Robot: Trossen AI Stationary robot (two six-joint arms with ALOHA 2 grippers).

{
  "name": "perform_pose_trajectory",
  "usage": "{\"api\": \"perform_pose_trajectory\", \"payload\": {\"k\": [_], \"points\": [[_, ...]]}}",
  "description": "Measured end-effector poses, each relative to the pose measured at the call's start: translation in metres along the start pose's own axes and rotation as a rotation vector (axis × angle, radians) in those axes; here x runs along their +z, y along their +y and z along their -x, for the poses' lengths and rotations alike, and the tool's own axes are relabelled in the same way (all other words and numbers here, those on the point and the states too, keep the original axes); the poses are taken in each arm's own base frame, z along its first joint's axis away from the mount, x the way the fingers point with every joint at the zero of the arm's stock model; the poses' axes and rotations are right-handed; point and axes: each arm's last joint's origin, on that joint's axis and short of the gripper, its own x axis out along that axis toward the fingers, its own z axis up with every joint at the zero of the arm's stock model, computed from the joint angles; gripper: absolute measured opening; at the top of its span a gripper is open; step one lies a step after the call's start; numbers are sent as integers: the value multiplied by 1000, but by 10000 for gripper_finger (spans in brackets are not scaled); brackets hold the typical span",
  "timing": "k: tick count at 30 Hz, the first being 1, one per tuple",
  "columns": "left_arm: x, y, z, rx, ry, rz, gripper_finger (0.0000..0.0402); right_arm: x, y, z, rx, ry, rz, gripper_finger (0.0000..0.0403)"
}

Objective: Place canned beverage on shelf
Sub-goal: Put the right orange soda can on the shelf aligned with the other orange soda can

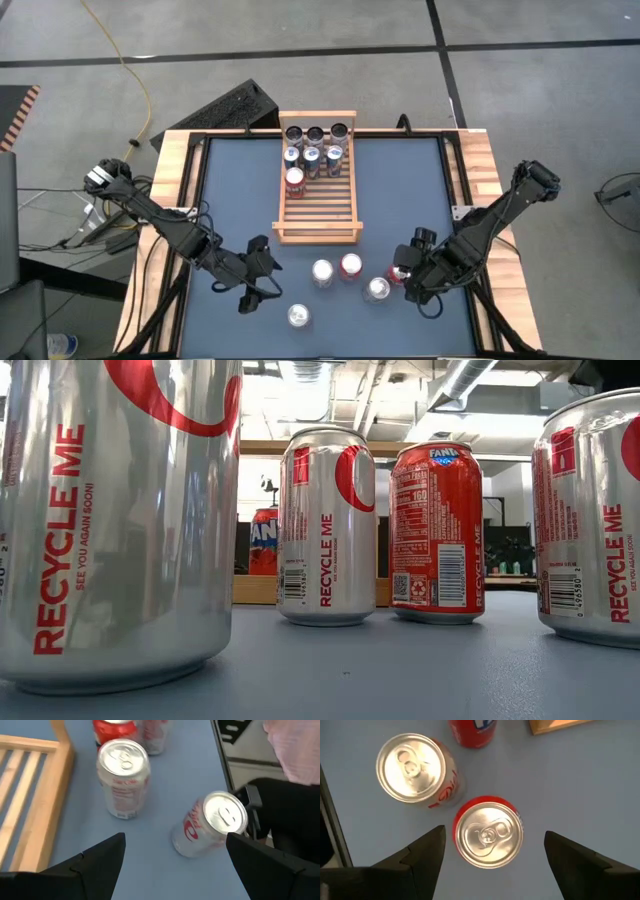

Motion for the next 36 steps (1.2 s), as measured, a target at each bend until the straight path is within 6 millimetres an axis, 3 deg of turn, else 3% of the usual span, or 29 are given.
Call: {"api": "perform_pose_trajectory", "payload": {"k": [8,20,25,30,36], "points": [[3,5,-1,68,-39,70,334,4,1,-1,30,-15,-21,360],[3,9,-10,144,-70,66,334,-1,3,-5,24,-16,-9,357],[25,16,-17,57,-136,-111,334,-3,2,-9,13,-7,-6,358],[64,34,-17,85,-220,-209,334,-3,2,-9,36,21,-29,358],[95,54,-46,74,-209,-230,334,-3,4,-9,51,18,-35,354]]}}
